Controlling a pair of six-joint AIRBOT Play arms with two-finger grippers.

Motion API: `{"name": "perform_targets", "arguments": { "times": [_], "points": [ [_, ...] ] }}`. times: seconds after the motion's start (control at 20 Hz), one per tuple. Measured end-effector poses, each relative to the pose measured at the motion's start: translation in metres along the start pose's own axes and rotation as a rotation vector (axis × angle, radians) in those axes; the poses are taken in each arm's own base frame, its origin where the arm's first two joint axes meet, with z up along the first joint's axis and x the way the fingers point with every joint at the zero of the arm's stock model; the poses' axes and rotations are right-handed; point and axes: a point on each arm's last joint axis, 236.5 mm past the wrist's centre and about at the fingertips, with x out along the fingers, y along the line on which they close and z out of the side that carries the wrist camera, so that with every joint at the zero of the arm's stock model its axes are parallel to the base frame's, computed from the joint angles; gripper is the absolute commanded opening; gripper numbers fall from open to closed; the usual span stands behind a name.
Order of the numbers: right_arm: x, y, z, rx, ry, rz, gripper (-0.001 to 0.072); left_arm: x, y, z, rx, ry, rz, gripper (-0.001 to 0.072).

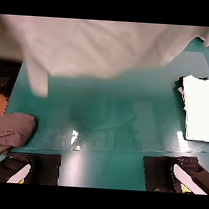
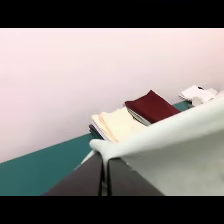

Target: Fold the shirts.

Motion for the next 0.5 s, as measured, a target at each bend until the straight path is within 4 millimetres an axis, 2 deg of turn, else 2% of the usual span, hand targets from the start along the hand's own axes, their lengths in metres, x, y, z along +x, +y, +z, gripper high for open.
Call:
{"name": "perform_targets", "arguments": {
  "times": [0.1,0.2,0.25,0.3,0.4,0.45,0.5],
  "points": [
    [0.003,-0.001,-0.001,0.001,0.018,0.001,0.0015,0.014,-0.001,-0.028,-0.016,0.095,-0.020,0.0024],
    [0.024,-0.007,-0.022,0.031,0.110,0.012,0.0014,0.044,0.002,-0.086,-0.049,0.273,-0.043,0.0024],
    [0.041,-0.011,-0.041,0.052,0.185,0.019,0.0014,0.058,0.004,-0.121,-0.071,0.375,-0.055,0.0024],
    [0.059,-0.016,-0.064,0.074,0.272,0.029,0.0014,0.071,0.004,-0.163,-0.101,0.492,-0.072,0.0025],
    [0.095,-0.026,-0.125,0.129,0.476,0.053,0.0014,0.090,0.004,-0.255,-0.167,0.725,-0.100,0.0024],
    [0.112,-0.030,-0.156,0.162,0.570,0.067,0.0014,0.096,0.004,-0.300,-0.195,0.832,-0.109,0.0024],
    [0.129,-0.035,-0.194,0.197,0.679,0.074,0.0014,0.101,0.004,-0.338,-0.210,0.911,-0.119,0.0025]
  ]
}}
